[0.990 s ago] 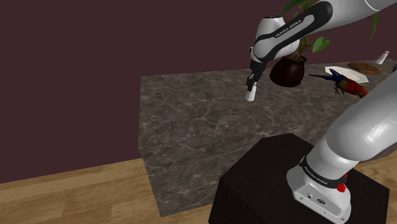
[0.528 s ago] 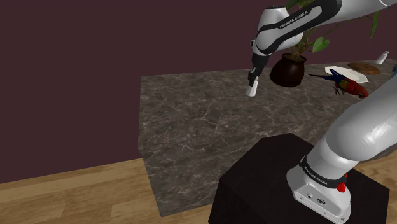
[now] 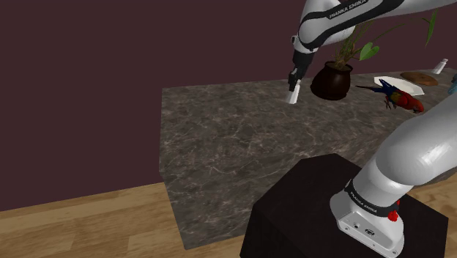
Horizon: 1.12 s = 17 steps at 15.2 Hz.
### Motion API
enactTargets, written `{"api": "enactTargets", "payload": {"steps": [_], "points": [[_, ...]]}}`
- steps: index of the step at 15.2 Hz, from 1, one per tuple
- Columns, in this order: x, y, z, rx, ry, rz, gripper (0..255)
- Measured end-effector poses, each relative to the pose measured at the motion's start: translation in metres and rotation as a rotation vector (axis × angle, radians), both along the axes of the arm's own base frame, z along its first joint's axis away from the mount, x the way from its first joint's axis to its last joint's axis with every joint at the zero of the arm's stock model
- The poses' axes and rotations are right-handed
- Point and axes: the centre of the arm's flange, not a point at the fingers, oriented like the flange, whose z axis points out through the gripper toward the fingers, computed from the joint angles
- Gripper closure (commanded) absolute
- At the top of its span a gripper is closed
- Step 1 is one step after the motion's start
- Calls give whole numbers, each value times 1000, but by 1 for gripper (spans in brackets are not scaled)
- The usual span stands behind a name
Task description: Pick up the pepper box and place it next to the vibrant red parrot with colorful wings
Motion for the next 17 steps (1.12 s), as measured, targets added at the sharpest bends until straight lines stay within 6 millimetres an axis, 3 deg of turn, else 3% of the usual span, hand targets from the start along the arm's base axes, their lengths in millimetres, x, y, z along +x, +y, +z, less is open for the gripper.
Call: {"api": "enactTargets", "payload": {"steps": [17], "points": [[0, -1, 90, 0, 0, 0, 255]]}}
